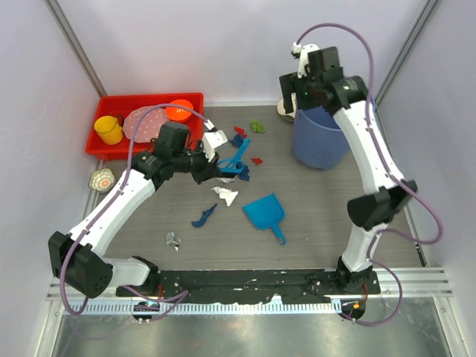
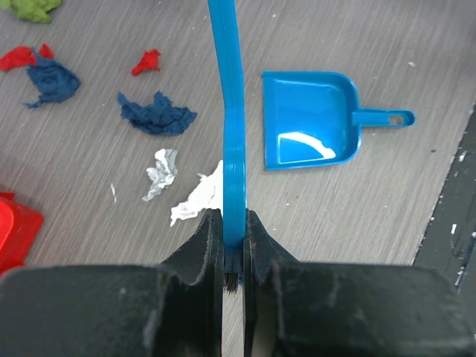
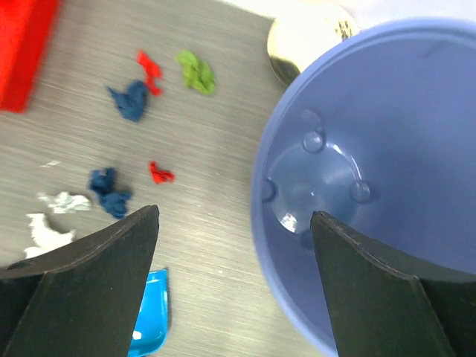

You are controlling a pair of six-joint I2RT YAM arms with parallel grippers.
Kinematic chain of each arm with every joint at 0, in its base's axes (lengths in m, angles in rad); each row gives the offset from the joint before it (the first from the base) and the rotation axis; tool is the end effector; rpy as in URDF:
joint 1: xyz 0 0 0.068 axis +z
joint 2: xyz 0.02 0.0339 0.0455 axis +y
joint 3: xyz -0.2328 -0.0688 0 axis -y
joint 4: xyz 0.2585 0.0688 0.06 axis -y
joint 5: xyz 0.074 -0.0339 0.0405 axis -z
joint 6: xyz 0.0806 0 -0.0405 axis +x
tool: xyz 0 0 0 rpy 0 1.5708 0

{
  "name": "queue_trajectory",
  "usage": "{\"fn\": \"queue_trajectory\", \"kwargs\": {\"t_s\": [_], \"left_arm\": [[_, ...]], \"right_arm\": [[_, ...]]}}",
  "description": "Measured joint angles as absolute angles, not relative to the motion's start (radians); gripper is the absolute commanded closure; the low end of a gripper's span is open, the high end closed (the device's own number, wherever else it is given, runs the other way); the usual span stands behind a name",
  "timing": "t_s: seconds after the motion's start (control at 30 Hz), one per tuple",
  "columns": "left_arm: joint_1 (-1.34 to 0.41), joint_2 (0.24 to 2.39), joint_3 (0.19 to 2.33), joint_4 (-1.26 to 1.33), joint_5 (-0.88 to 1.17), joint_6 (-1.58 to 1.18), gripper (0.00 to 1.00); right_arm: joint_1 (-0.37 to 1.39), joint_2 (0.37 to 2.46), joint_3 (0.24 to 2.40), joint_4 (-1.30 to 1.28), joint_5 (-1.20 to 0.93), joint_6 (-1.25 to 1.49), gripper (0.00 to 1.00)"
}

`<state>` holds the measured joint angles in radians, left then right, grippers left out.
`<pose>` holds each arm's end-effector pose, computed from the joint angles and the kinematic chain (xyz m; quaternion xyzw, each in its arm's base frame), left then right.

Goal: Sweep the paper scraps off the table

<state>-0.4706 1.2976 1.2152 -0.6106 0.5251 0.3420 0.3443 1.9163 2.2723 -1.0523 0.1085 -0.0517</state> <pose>0.2761 -0.1858 0.2844 0.4468 0.7594 -0.2608 0.3944 0.4157 0.1398 0.3800 -0.1554 0.8914 0.0130 0.4255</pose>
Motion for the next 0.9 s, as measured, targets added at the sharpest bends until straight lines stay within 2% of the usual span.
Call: {"fn": "queue_trajectory", "kwargs": {"t_s": [0.1, 0.13, 0.27, 0.37, 0.53, 0.77, 0.83, 0.9], "left_arm": [[-0.47, 1.298, 1.227, -0.618, 0.572, 0.338, 1.0], [-0.469, 1.298, 1.229, -0.619, 0.579, 0.337, 1.0], [-0.469, 1.298, 1.271, -0.659, 0.65, 0.323, 1.0], [-0.469, 1.298, 1.314, -0.699, 0.721, 0.32, 1.0], [-0.469, 1.295, 1.339, -0.755, 0.836, 0.316, 1.0], [-0.484, 1.295, 1.339, -0.808, 0.907, 0.316, 1.0], [-0.491, 1.295, 1.339, -0.814, 0.915, 0.316, 1.0], [-0.497, 1.295, 1.341, -0.818, 0.917, 0.316, 1.0]], "right_arm": [[0.344, 1.737, 2.147, -0.953, -0.006, -0.059, 0.16], [0.342, 1.658, 2.085, -0.918, -0.071, -0.068, 0.08], [0.343, 1.353, 1.82, -0.749, -0.435, -0.118, 0.08], [0.348, 1.258, 1.723, -0.691, -0.661, -0.142, 0.1], [0.352, 1.288, 1.706, -0.727, -0.905, -0.239, 0.12], [0.398, 1.441, 1.708, -0.849, -0.946, -0.321, 0.15], [0.418, 1.457, 1.715, -0.876, -0.954, -0.337, 0.23], [0.44, 1.463, 1.723, -0.889, -0.965, -0.347, 0.27]]}}
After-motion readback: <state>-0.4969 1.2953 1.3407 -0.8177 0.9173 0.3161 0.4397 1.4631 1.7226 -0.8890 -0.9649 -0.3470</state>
